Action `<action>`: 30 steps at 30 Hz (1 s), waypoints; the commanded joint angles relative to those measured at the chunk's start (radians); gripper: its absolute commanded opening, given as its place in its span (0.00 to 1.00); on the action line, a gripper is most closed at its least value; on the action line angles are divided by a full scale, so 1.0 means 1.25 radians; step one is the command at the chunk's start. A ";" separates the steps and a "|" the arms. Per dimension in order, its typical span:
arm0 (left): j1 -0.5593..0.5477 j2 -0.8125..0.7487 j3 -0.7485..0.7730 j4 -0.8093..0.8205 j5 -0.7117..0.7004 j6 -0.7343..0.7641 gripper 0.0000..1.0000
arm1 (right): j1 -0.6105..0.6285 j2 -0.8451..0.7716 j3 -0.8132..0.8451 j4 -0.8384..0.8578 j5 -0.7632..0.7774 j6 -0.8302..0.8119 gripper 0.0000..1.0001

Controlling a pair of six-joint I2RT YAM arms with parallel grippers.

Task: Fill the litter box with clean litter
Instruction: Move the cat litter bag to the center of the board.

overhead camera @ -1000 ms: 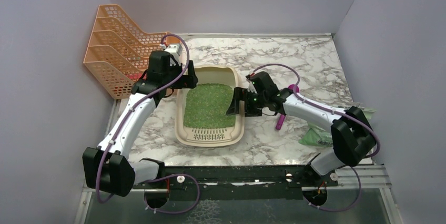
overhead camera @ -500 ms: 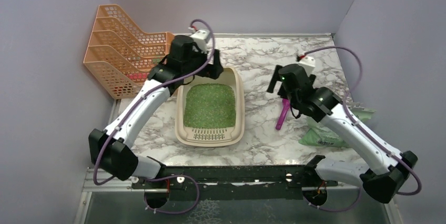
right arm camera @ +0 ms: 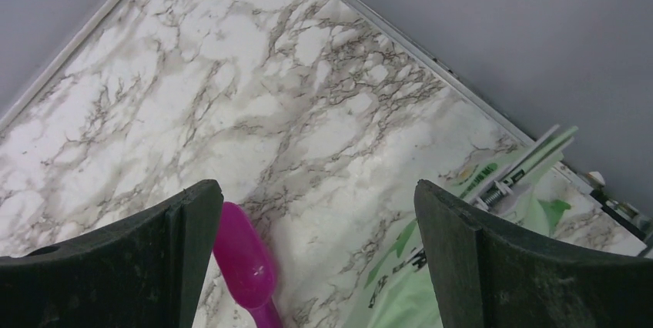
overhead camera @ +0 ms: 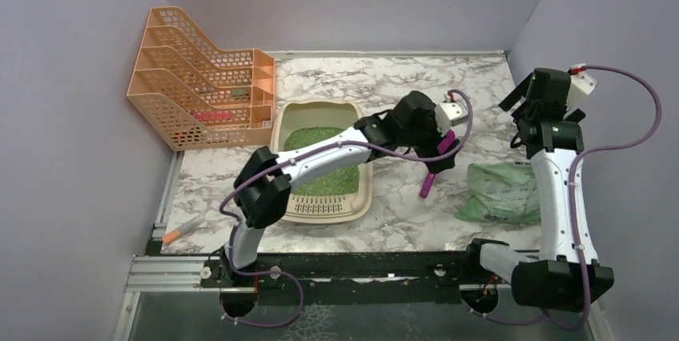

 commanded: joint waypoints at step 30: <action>-0.062 0.334 0.208 0.262 0.294 -0.131 0.00 | -0.083 -0.071 -0.060 -0.114 0.040 0.180 1.00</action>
